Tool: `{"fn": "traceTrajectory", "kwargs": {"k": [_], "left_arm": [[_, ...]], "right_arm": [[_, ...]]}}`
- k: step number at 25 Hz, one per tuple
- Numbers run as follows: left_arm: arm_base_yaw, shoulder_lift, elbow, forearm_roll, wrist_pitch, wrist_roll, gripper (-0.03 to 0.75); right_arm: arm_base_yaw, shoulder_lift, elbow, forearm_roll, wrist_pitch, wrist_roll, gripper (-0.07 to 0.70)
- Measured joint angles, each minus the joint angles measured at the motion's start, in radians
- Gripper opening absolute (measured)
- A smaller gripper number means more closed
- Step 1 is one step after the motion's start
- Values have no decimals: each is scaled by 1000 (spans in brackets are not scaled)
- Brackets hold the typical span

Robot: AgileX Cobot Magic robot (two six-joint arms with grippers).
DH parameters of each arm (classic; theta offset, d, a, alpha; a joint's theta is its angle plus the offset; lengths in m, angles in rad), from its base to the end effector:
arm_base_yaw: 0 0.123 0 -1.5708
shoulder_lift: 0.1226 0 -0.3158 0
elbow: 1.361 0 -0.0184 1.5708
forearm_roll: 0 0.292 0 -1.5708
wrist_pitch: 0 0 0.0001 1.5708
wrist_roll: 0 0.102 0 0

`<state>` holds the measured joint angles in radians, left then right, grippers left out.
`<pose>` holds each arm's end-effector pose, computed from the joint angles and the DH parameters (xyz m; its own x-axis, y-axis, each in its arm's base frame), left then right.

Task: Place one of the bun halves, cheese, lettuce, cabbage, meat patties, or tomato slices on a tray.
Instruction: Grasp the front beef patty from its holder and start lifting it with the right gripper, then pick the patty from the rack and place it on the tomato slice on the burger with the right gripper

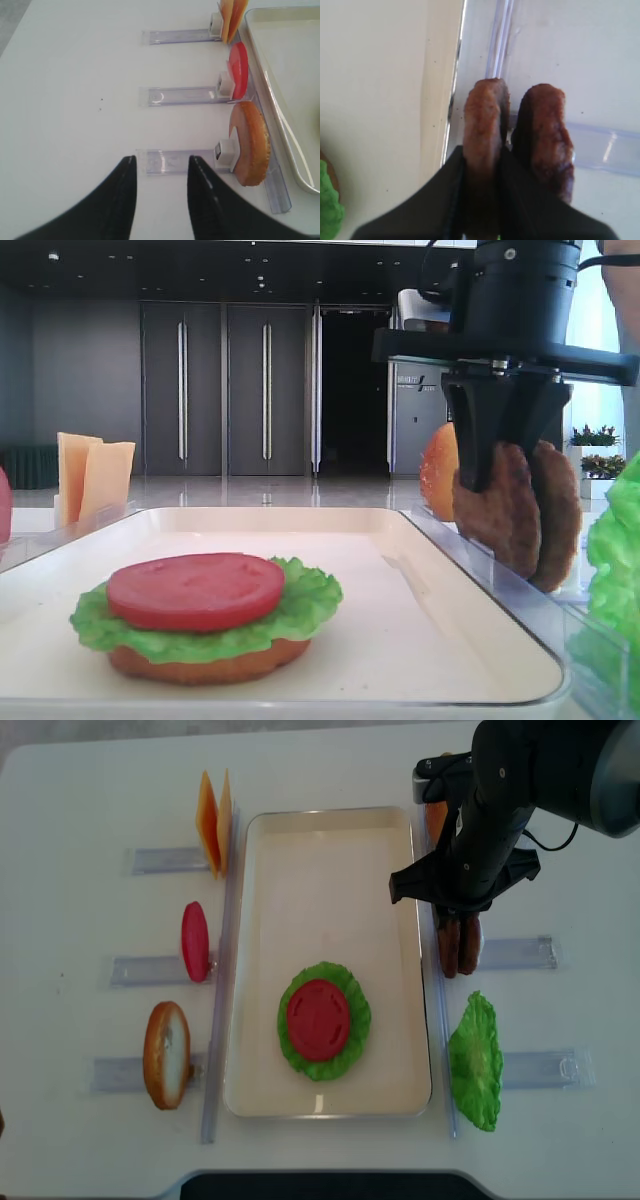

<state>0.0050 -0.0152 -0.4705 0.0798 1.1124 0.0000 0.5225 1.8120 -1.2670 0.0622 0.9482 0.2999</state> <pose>0.0087 0.0073 0.2784 -0.5146 0.0327 -0.8568 -0.0482 0.9966 0.0670 0.3433 0.2037 0.2051 -0.9737 -0.1805 -0.1393 -0.1954 0.9755 0.1014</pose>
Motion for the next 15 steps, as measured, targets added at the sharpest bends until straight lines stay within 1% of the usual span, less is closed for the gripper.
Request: {"fn": "traceTrajectory", "kwargs": {"k": [6, 15], "left_arm": [[0, 0, 0, 0, 0, 0, 265], [0, 0, 0, 0, 0, 0, 265]], "right_arm": [[0, -37, 0, 0, 13, 0, 139], [1, -228, -7, 30, 90, 1, 134]]}}
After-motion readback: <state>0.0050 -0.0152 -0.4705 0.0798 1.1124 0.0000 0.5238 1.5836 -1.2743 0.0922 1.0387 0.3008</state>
